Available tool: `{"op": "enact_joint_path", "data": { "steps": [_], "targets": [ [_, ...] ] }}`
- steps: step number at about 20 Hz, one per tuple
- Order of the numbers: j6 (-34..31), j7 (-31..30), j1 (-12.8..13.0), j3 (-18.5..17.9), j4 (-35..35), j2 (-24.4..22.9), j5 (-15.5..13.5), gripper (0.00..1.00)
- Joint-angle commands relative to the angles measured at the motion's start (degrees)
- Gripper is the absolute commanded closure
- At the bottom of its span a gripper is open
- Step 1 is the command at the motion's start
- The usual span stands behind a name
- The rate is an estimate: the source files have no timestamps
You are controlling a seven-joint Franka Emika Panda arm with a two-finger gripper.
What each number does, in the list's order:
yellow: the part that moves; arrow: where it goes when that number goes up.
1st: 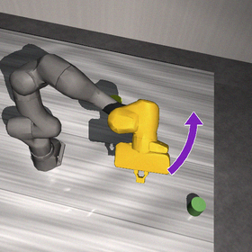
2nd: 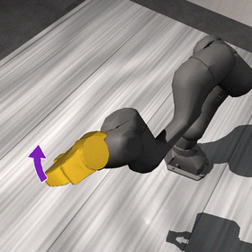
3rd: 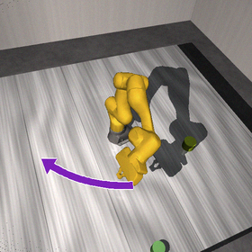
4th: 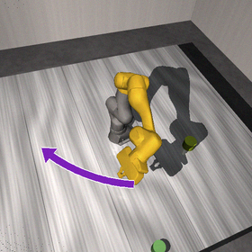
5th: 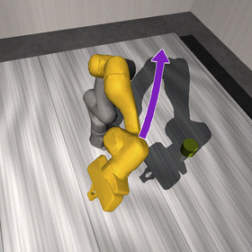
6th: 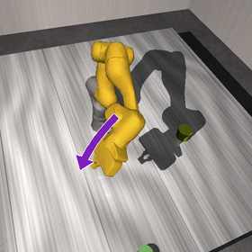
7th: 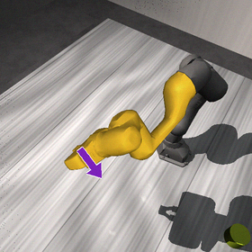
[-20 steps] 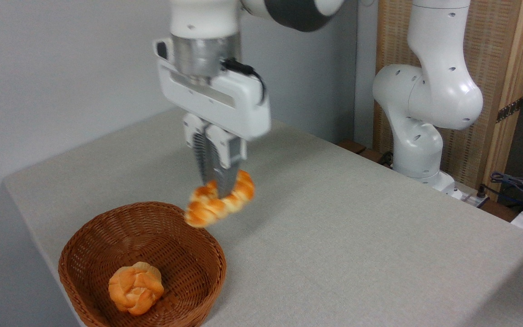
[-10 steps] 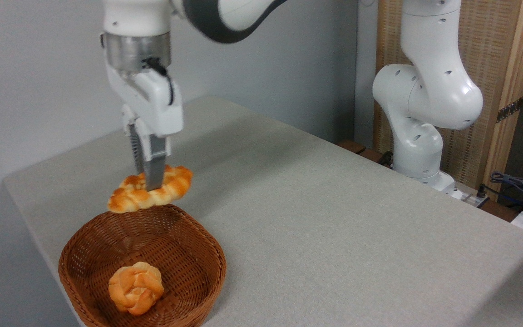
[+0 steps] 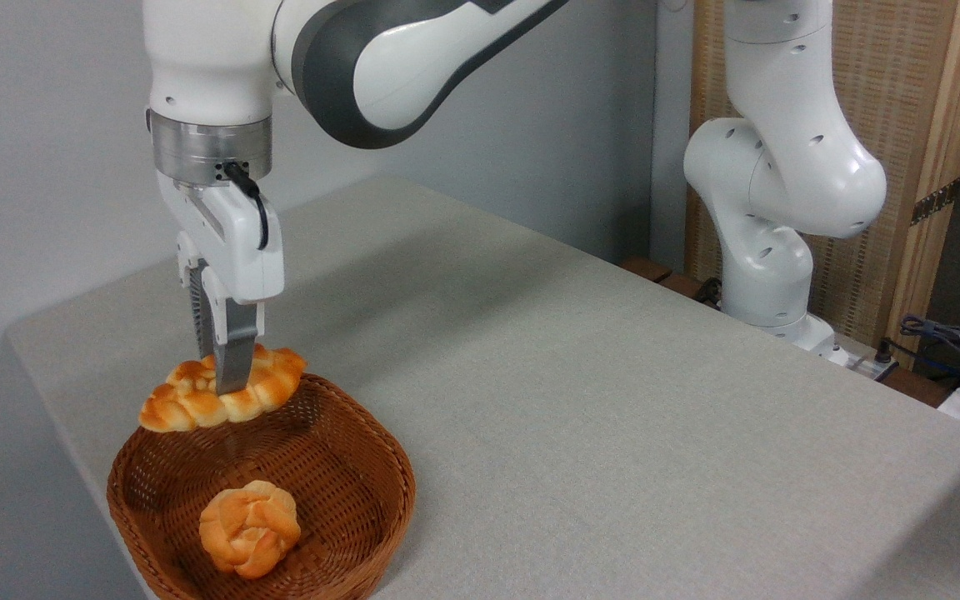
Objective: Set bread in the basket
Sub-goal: 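Lower the roll into the basket and open the gripper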
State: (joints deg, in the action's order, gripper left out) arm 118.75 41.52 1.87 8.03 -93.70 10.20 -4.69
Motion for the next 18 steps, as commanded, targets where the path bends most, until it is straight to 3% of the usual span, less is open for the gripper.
{"op": "enact_joint_path", "data": {
  "steps": [1,13,18],
  "targets": [
    [0.96,0.49,-0.2,0.14,1.15,0.79,-0.23,0.0],
    [-0.09,-0.65,-0.37,-1.0,1.15,-1.05,-0.31,0.0],
    [-11.07,-2.14,-0.73,-4.87,1.15,-5.01,-0.14,0.0]
  ]
}}
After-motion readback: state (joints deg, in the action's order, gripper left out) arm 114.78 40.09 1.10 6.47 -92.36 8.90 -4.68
